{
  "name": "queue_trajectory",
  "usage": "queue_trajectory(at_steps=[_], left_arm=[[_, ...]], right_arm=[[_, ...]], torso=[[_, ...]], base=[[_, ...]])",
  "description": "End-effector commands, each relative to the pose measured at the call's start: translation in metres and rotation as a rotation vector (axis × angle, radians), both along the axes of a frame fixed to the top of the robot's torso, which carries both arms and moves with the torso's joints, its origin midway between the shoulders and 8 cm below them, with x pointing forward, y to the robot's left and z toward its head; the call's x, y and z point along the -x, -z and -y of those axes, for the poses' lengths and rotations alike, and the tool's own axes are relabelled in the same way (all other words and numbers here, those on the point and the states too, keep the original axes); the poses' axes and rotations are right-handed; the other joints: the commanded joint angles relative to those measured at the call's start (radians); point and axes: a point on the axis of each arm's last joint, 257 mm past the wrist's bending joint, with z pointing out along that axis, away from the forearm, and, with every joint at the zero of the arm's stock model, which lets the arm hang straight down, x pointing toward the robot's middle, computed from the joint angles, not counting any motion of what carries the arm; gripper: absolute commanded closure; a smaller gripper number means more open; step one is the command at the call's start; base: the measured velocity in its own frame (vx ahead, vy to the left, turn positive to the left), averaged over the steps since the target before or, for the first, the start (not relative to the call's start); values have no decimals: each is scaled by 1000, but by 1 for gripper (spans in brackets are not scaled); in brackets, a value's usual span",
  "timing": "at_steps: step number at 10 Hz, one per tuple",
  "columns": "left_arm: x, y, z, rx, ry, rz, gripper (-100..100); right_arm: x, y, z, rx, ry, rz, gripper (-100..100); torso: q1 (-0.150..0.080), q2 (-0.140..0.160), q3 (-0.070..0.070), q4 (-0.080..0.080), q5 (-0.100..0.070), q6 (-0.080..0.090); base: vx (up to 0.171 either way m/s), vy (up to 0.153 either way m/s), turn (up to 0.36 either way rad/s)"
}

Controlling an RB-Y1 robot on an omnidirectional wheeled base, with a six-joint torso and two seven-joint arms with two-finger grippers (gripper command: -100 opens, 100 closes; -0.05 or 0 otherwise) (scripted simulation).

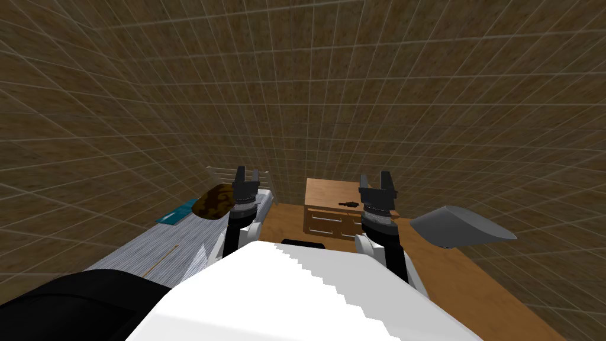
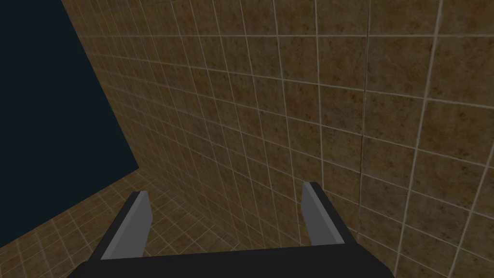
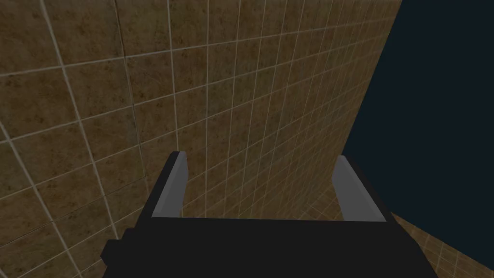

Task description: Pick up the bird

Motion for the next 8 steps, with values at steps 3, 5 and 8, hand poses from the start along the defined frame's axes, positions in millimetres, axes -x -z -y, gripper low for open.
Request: queue_trajectory(at_steps=[3,5,8], left_arm=[[0,0,0,0,0,0,0],[0,0,0,0,0,0,0],[0,0,0,0,0,0,0]], right_arm=[[-13,15,-5,172,57,-47,-100],[-24,28,-5,297,111,-80,-100],[-43,57,2,526,216,-141,-100]], torso=[[0,7,4,1,0,0],[1,9,5,2,0,0],[3,12,7,3,1,0]], base=[[-107,19,19],[-158,28,24],[-185,48,46]])
